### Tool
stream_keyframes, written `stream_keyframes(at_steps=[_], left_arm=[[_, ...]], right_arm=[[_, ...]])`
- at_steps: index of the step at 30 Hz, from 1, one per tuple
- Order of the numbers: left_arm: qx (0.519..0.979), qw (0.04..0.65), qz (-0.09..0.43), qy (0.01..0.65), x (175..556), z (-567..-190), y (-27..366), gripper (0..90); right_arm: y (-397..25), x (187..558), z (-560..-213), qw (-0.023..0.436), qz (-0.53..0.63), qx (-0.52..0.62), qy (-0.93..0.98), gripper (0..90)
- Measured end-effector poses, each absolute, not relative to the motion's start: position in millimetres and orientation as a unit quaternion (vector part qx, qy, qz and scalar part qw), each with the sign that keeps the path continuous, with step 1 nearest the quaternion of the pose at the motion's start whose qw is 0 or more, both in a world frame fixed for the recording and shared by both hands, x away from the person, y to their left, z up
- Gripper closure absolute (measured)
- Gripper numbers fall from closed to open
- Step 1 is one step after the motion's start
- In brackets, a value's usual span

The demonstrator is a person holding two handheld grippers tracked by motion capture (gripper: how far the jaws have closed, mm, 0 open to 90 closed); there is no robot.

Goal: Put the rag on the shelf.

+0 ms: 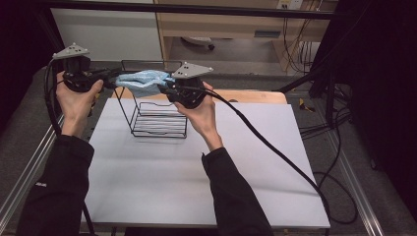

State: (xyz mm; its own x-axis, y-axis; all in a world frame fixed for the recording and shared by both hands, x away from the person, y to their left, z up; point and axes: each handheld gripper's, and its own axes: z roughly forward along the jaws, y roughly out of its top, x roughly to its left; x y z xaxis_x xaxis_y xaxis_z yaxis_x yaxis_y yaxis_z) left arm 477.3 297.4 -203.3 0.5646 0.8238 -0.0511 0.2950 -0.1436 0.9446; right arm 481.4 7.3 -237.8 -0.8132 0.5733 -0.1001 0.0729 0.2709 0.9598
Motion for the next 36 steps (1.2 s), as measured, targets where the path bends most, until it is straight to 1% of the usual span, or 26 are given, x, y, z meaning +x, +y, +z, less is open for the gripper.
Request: stream_keyframes(at_steps=[8,14,18,21,22,24,25,26,27,29,33,36], left_arm=[[0.726,0.518,0.246,0.379,466,-217,298,89.8],[0.733,0.51,0.25,0.374,464,-227,295,89.8],[0.734,0.509,0.249,0.373,463,-232,294,89.8],[0.736,0.508,0.248,0.373,463,-236,294,89.8],[0.736,0.508,0.248,0.372,463,-238,294,89.8],[0.737,0.507,0.249,0.371,462,-240,294,89.8],[0.738,0.506,0.252,0.368,462,-240,294,89.8],[0.738,0.506,0.252,0.367,461,-241,294,89.8],[0.739,0.506,0.252,0.366,461,-242,294,89.8],[0.74,0.506,0.254,0.363,459,-243,294,89.8],[0.741,0.507,0.254,0.359,456,-247,295,89.8],[0.743,0.506,0.254,0.357,455,-250,296,89.8]], right_arm=[[9,480,-239,0.217,0.564,0.212,0.768,70.3],[10,477,-238,0.213,0.567,0.209,0.768,59.2],[8,474,-235,0.214,0.565,0.21,0.769,49.4],[6,471,-231,0.215,0.572,0.214,0.762,43.8],[6,470,-230,0.215,0.575,0.215,0.759,43.3],[4,469,-226,0.209,0.586,0.217,0.752,46.5],[4,469,-225,0.204,0.591,0.219,0.748,50.3],[3,469,-223,0.193,0.595,0.224,0.748,57.9],[3,469,-223,0.186,0.596,0.225,0.748,62.0],[4,470,-223,0.172,0.591,0.23,0.754,73.0],[6,472,-229,0.154,0.574,0.235,0.769,84.3],[8,474,-234,0.147,0.558,0.243,0.779,88.2]])
